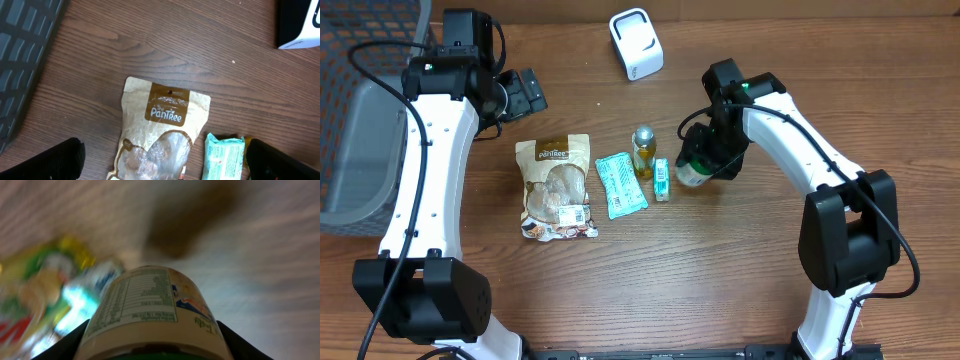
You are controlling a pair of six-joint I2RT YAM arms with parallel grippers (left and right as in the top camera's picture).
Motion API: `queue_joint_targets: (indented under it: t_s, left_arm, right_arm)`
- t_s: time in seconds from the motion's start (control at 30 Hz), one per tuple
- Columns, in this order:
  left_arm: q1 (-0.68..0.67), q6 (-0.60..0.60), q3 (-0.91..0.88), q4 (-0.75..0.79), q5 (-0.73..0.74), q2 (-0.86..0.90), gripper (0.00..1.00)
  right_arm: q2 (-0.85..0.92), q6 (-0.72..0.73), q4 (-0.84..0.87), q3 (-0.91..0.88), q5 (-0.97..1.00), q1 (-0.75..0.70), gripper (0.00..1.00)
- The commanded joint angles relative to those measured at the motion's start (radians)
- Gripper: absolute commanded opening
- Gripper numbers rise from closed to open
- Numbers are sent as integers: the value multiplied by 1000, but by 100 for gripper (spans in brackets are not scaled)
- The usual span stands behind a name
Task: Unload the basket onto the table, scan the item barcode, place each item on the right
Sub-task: 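Raise the jar and present its label to the white scanner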
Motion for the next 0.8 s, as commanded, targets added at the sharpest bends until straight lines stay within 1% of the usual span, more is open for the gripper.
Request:
queue_joint_targets:
  t_s: [0.0, 0.1, 0.2, 0.27, 0.33, 0.43, 0.5, 0.6, 0.77]
  left_arm:
    - [-1, 13, 18, 1, 1, -11, 100]
    - [-1, 13, 18, 1, 1, -11, 99]
    - [-1, 12, 18, 1, 1, -11, 100]
    - [-1, 13, 18, 1, 1, -11, 100]
    - [-1, 13, 18, 1, 1, -11, 100]
    - [-1, 13, 18, 1, 1, -11, 100]
    - [-1, 13, 18, 1, 1, -11, 99]
    - [-1, 13, 18, 1, 1, -11, 100]
    - [-1, 13, 18, 1, 1, -11, 100]
  right_arm:
    - [-29, -14, 34, 18, 161, -27, 4]
    - [-31, -131, 45, 42, 113, -46, 4]
    - [-31, -136, -21, 126, 76, -56, 4]
    - [-31, -148, -108, 220, 82, -56, 4]
    - [-31, -192, -182, 325, 80, -43, 4]
    - [-31, -219, -215, 440, 104, -19, 4]
    - [-31, -219, -183, 474, 149, -4, 4]
    - [-24, -235, -63, 472, 204, 8, 4]
    - [6, -245, 146, 466, 203, 17, 4]
